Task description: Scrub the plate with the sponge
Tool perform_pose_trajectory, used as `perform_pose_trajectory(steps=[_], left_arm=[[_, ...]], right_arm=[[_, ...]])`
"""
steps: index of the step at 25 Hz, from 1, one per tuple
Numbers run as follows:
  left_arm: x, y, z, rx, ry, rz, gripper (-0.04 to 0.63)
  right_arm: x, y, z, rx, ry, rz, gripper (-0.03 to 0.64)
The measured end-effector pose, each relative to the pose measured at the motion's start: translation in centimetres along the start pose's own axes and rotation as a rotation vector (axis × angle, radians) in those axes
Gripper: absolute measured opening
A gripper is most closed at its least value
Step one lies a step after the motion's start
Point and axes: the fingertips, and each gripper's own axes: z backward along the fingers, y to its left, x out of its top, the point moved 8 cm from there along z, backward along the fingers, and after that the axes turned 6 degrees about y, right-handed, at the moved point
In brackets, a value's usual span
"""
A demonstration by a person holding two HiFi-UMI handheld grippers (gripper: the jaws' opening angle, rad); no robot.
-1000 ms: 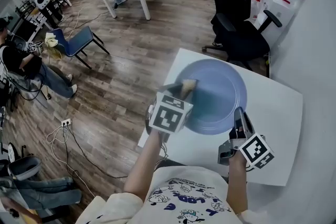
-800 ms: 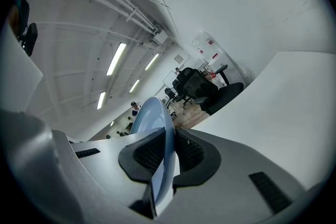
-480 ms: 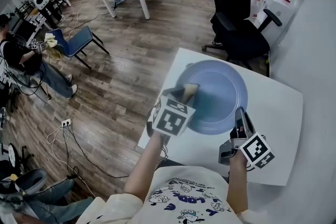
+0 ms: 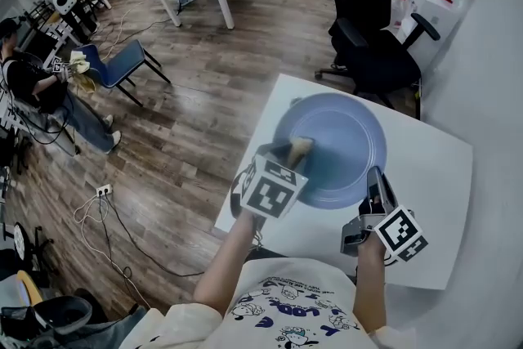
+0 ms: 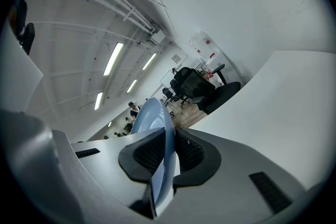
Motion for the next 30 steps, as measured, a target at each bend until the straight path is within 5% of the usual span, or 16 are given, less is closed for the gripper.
perform_pose_trajectory(steps=[30], left_arm=[[-1.5,-4.5,0.0,-0.114,0.036,-0.076,0.140]], right_arm=[[-0.3,-0.2,0.3,-0.027,-0.011,-0.017,0.037]])
